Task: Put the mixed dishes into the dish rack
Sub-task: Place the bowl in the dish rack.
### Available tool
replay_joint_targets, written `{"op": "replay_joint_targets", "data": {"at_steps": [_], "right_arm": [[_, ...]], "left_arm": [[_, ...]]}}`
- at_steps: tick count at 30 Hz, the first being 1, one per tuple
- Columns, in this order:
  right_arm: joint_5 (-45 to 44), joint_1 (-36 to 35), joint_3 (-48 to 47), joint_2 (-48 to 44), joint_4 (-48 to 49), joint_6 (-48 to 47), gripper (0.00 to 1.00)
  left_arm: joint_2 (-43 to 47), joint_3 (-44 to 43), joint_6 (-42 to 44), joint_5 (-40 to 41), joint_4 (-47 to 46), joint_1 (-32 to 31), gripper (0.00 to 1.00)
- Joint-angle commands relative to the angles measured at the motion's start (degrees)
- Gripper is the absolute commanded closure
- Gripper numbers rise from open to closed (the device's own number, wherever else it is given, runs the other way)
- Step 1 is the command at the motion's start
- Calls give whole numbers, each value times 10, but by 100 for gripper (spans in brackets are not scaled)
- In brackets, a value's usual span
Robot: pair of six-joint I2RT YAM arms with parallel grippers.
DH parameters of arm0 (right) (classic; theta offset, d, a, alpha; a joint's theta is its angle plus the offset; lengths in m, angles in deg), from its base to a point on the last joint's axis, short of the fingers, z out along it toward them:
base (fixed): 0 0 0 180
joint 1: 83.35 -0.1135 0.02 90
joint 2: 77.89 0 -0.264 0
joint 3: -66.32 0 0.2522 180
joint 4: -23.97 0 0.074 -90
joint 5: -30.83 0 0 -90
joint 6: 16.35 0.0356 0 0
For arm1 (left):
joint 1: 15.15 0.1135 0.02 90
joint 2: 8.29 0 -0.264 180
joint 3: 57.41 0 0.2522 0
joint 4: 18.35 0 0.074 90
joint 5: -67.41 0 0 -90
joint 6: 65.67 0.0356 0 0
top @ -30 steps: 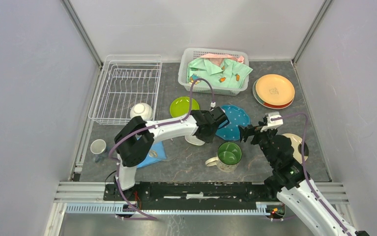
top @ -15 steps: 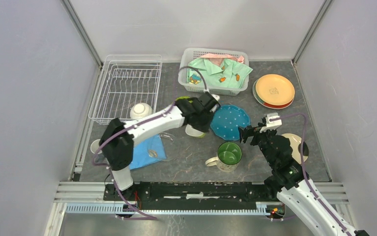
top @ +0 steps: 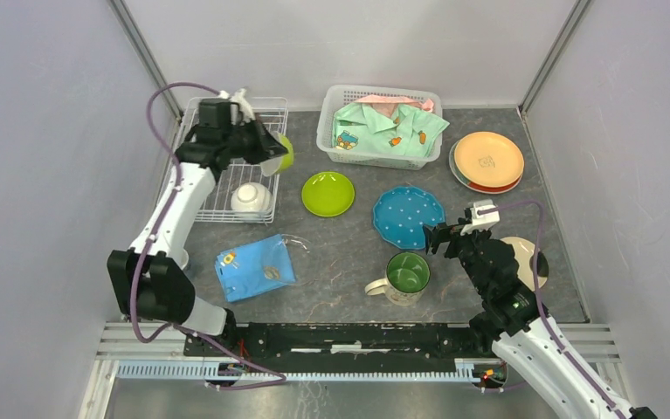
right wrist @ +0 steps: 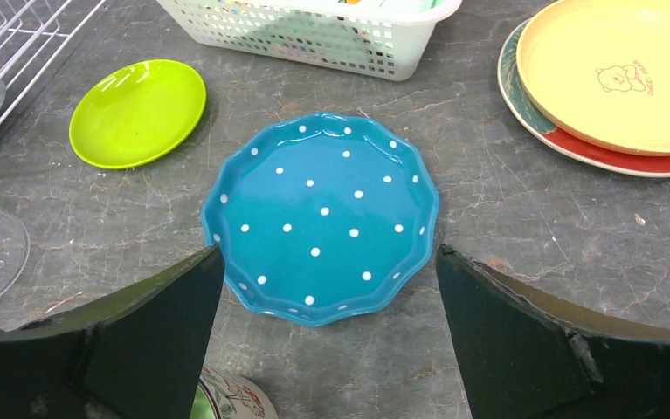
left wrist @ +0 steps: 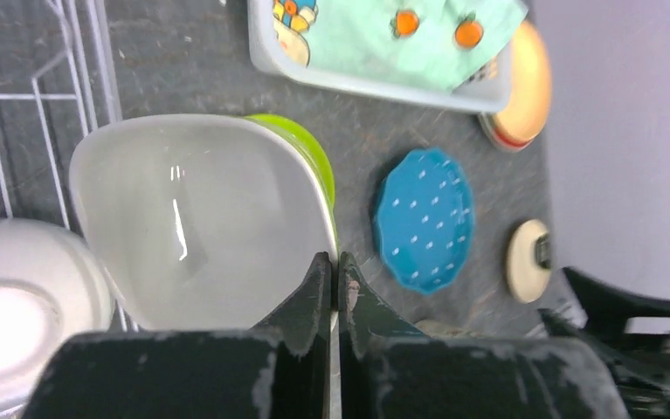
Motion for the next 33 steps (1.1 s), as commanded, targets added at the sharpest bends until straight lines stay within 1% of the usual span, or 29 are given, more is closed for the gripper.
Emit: {"op": "replay_joint_targets", "data": {"at_steps": [1, 3, 6, 7, 10, 13, 16, 19, 20, 21, 24, 27, 30, 33], "right_arm": [[-4, 0, 1, 5, 35, -2, 2], [-6, 0, -1, 8, 35, -5, 2], [-13, 0, -9, 9, 22, -9, 2], [-15, 0, -7, 7, 22, -10, 2], [-20, 0, -1, 2, 25, -14, 2], [-20, 0, -1, 4, 26, -12, 2], [-17, 1, -5, 10, 27, -12, 2], [-18, 0, -2, 14, 29, -13, 2], [-16, 0, 0, 14, 31, -13, 2], [-15, 0, 2, 15, 32, -14, 2], [-15, 0, 3, 19, 30, -12, 2], [-13, 0, 6, 19, 32, -12, 2], [-18, 0, 2, 19, 30, -15, 2], [-24, 0, -1, 19, 30, -19, 2]], "left_arm": [[14, 54, -121, -210, -184, 115, 98], [9, 83, -193, -249, -275, 160, 98], [-1, 108, -276, -288, -396, 202, 98], [-4, 111, -287, -295, -426, 214, 98], [-13, 117, -301, -312, -462, 258, 98], [-14, 146, -312, -315, -519, 294, 98], [-17, 184, -343, -321, -606, 310, 98], [-16, 223, -362, -306, -682, 321, 98], [-17, 237, -382, -302, -715, 327, 98], [-21, 255, -405, -300, -754, 332, 98], [-44, 316, -525, -291, -971, 356, 98], [-87, 359, -614, -279, -1133, 379, 98], [-124, 386, -660, -259, -1237, 397, 98], [-156, 398, -671, -255, -1292, 400, 98]]}}
